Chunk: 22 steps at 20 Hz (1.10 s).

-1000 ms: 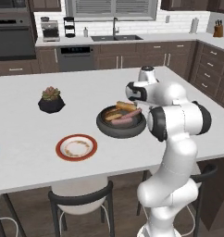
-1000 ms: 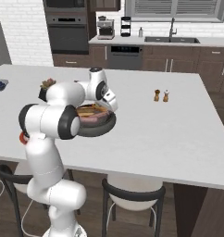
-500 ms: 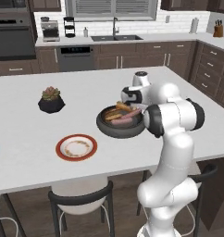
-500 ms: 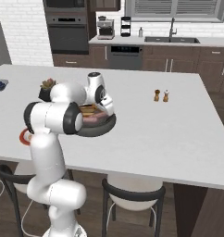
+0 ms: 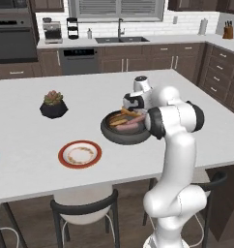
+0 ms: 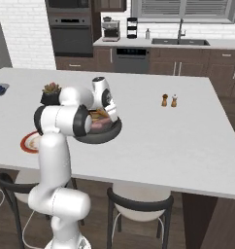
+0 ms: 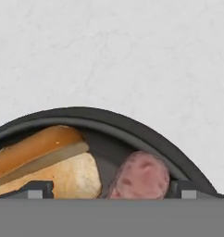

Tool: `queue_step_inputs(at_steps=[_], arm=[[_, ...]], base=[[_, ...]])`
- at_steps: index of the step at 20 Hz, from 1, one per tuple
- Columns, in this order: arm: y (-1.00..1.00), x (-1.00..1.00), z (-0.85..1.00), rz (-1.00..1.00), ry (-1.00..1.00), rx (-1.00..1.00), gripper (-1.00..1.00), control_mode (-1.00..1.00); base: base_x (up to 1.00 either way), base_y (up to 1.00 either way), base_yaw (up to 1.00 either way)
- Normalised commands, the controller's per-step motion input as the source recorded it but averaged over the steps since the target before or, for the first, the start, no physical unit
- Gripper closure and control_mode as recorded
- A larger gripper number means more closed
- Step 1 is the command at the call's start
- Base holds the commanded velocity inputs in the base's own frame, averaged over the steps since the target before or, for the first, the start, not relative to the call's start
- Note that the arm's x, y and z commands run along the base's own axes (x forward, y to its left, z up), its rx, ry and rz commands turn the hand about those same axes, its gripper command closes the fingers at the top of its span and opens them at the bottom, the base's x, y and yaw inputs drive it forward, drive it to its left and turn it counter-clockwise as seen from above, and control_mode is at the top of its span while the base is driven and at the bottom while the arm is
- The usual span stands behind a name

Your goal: Place one bun and one sausage from the bowl on each plate.

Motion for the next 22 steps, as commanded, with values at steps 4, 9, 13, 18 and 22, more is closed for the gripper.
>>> queue_step_inputs(at_steps=[4, 9, 13, 18, 22], arm=[[-0.12, 0.05, -0.29, -0.19, 0.00, 0.01, -1.00, -1.00], [-0.05, -0.12, -0.34, -0.19, 0.01, 0.03, 1.00, -1.00], [-0.03, -0.45, -0.11, -0.21, -0.01, 0.05, 1.00, -1.00], [-0.10, -0.52, 0.13, -0.21, -0.09, 0.07, 1.00, -1.00], [-0.04, -0.28, 0.53, -0.17, -0.12, 0.07, 1.00, -1.00]], base=[[0.00, 0.00, 0.00], [0.00, 0.00, 0.00], [0.00, 0.00, 0.00], [0.00, 0.00, 0.00], [0.00, 0.00, 0.00]])
